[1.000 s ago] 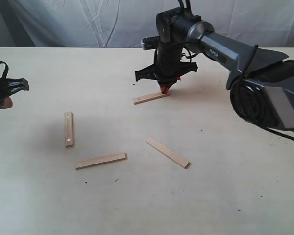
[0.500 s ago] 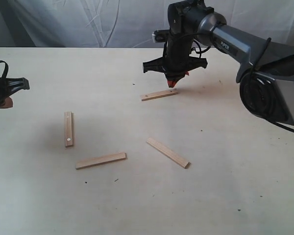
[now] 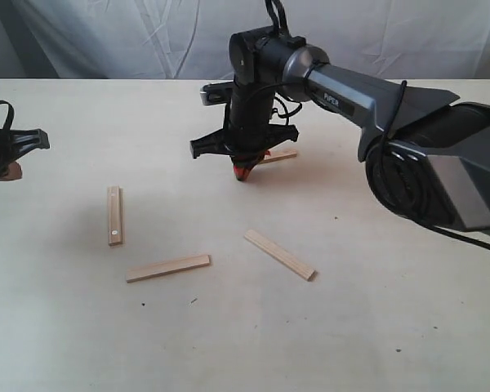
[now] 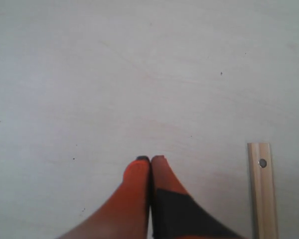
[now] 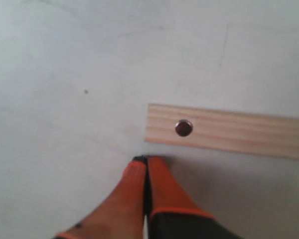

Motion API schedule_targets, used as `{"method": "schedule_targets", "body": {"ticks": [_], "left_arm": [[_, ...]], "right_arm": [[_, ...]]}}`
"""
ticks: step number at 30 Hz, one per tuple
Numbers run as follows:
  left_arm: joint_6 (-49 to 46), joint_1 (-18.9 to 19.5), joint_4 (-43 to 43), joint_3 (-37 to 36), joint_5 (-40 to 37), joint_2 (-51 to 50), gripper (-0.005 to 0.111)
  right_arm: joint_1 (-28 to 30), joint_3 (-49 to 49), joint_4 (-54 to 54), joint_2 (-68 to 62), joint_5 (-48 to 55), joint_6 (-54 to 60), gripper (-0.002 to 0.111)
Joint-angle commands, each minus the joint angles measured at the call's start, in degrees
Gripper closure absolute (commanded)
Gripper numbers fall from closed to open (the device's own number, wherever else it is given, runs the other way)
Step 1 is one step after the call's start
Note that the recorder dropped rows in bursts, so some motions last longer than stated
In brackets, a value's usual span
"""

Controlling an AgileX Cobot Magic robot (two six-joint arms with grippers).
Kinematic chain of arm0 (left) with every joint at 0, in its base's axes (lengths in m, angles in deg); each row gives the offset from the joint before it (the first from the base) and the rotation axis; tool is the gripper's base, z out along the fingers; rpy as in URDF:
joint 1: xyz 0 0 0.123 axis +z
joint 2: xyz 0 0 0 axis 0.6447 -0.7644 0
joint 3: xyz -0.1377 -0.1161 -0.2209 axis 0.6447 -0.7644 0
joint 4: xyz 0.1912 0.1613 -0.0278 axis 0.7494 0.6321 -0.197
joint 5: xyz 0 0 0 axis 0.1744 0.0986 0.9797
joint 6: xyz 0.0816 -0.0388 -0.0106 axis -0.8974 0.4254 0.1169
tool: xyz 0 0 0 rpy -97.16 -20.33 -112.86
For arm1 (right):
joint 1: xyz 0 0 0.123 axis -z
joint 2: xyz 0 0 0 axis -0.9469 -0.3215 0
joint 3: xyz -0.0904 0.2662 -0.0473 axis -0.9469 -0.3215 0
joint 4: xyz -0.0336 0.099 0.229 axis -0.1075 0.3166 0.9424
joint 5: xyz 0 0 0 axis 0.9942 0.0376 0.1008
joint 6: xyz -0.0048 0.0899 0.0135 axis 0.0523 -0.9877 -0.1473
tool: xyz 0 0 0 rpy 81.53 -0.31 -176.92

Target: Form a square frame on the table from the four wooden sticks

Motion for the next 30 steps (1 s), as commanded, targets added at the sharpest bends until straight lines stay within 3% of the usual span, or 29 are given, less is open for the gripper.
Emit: {"method": "schedule_targets", "body": {"ticks": [1,17,26,30], "left_arm": [[0.1,0.0,-0.9,0.3,-0.1,-0.1,0.107],[0.1,0.0,-1.0,0.3,-0.1,-0.1,0.107],[0.1,0.0,-1.7,0.3,0.0,0.5,0.107],[-2.6,-3.3,-1.7,0.3,-0.4,3.8,0.107]], "right_arm": [[0.0,-0.3,-2.4,0.0,0.0,0.3,0.109],[0.0,-0.3,-4.6,0.0,-6.1,-0.9,0.109],[0.0,-0.3,-5.1,5.6,-0.7,1.1,0.109],[0.0,-3.7,-7.5,10.7,0.0,4.9,0.109]]}}
